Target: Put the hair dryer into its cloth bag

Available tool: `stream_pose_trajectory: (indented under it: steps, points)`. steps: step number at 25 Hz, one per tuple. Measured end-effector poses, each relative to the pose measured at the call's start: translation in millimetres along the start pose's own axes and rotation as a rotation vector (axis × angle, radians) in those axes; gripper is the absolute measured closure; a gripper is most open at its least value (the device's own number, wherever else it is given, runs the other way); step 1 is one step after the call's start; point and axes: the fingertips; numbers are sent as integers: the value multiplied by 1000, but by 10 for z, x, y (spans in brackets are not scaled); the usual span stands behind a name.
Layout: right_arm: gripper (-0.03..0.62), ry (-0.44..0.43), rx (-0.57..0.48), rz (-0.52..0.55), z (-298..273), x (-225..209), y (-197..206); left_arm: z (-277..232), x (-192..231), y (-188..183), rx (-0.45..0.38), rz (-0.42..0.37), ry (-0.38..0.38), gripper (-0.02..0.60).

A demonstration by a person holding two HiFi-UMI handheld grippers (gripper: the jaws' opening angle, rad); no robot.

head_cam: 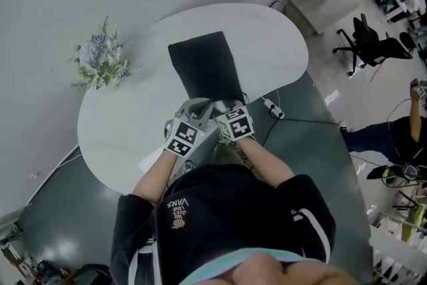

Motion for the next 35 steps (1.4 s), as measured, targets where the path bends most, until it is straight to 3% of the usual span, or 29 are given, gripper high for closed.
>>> stream_pose_trajectory:
  steps: [13,35]
  points:
    - [376,-28,-5,22,-256,-103,-295,11,81,18,-17,76,-15,548]
    - [376,-123,23,116,-847,-221,-954,-176,590,141,24,137,-127,549]
Point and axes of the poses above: the fingertips, and each gripper's own axes: z backward along the fingers, x to its left, y out of its underside, and after that the axes turned 5 degrees about -z, right-handed
